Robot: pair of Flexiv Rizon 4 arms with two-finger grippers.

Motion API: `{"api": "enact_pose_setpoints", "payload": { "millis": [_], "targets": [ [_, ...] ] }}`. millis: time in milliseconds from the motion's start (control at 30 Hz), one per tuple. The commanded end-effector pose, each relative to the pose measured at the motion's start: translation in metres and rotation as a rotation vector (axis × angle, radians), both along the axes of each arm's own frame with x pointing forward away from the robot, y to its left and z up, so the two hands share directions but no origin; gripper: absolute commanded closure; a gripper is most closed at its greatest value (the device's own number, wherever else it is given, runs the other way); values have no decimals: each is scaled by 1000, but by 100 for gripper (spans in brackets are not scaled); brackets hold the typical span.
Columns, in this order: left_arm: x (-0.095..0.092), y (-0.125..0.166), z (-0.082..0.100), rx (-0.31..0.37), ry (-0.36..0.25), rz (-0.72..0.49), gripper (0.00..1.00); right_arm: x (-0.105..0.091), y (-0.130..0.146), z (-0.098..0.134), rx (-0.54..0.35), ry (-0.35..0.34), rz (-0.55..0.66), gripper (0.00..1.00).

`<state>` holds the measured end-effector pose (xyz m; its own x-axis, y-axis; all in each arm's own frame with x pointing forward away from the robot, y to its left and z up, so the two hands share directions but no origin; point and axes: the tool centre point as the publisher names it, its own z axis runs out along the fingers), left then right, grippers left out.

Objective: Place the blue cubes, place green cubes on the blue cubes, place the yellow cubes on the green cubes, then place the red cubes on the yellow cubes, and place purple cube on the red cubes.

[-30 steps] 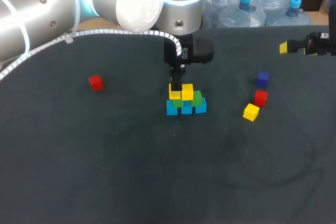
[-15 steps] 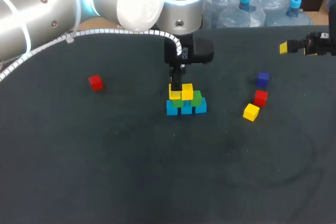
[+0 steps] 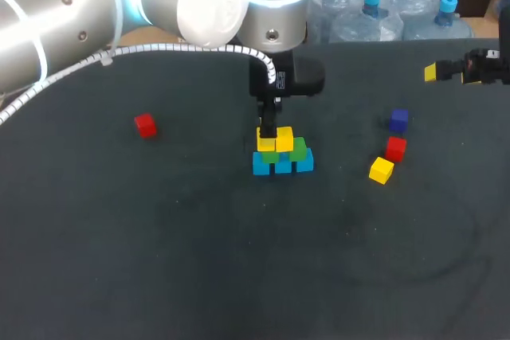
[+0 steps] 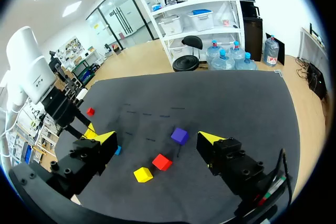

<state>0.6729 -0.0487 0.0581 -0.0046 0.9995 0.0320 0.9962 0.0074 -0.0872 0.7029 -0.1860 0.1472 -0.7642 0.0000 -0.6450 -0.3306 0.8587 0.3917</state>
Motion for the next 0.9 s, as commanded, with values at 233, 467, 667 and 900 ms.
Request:
{"api": "enact_pose_setpoints", "payload": {
  "millis": [233, 467, 667, 900],
  "targets": [
    [2, 0, -2, 1, 7, 1, 69, -1, 0, 1, -3, 1, -4, 0],
    [1, 0, -2, 2, 10, -4, 50, -1, 0, 1, -3, 1, -4, 0],
    [1, 1, -2, 1, 10, -2, 0, -1, 0, 1, -3, 1, -4, 0],
    [1, 6, 4, -8, -1, 14, 0, -1, 0, 1, -3, 1, -4, 0]
  ]
}}
